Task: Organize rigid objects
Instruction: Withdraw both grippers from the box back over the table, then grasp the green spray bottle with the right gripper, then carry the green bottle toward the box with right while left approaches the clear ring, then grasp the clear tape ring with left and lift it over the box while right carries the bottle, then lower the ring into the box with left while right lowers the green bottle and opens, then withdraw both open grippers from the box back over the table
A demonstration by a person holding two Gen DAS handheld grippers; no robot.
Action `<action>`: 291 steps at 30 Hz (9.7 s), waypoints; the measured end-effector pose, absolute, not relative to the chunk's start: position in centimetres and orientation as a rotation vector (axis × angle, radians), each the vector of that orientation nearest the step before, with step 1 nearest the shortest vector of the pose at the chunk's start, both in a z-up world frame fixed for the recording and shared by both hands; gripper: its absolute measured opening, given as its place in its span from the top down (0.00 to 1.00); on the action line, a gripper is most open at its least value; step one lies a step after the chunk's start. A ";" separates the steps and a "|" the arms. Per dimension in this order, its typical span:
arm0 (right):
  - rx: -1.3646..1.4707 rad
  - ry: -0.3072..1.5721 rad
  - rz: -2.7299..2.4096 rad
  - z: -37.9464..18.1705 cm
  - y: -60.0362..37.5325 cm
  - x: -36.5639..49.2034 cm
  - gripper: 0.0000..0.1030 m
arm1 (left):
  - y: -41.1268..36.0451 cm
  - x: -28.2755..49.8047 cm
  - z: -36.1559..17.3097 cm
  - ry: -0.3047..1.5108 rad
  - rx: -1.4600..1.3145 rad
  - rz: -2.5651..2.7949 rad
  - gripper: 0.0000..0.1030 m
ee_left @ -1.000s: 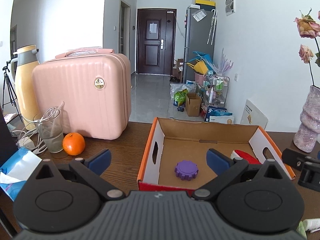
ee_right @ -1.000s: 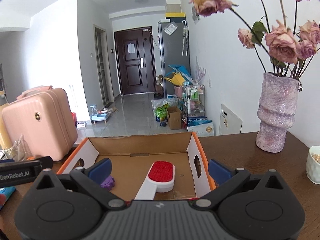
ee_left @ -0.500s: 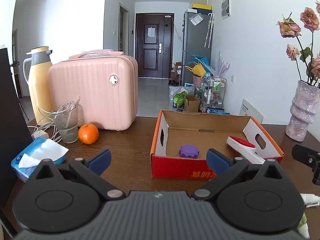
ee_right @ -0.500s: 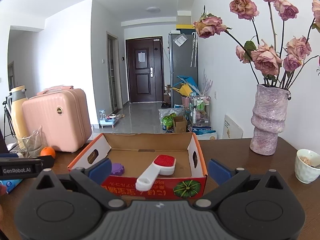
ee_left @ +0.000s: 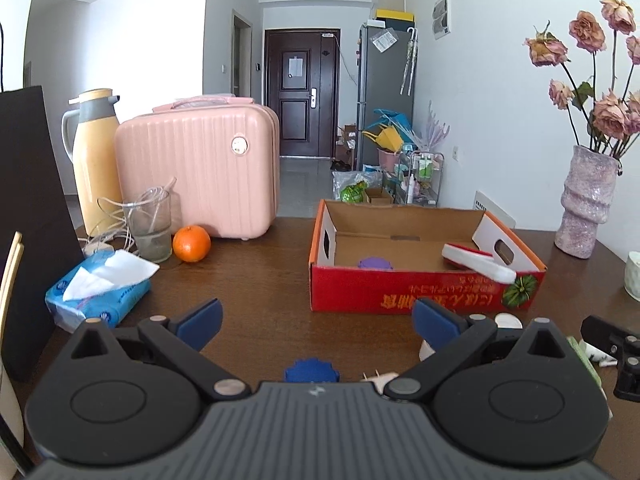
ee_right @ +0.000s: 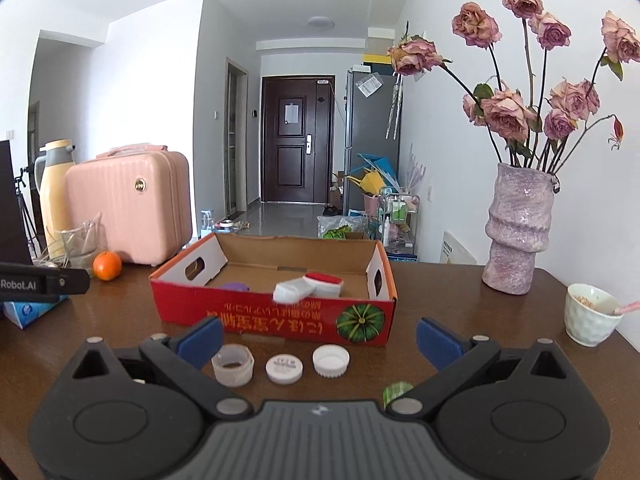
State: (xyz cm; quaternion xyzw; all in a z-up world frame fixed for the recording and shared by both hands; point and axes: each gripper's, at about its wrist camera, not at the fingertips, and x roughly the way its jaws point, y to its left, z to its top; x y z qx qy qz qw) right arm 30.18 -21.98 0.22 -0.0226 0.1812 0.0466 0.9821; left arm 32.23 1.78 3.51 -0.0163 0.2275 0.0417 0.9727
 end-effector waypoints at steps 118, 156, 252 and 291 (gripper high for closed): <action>0.198 0.483 -0.041 -6.3 -29.1 34.6 0.71 | -9.0 46.0 -4.6 0.833 0.158 -0.108 0.35; 0.186 0.428 0.012 -5.1 -27.2 32.9 0.70 | -5.5 36.9 0.3 0.634 0.047 -0.060 0.59; 0.091 0.483 0.087 -1.6 -20.9 57.4 0.70 | -1.7 57.5 1.1 0.602 -0.012 0.090 0.58; 0.068 0.399 0.080 2.2 -21.3 50.3 0.00 | 0.1 51.5 3.0 0.547 -0.034 0.134 0.00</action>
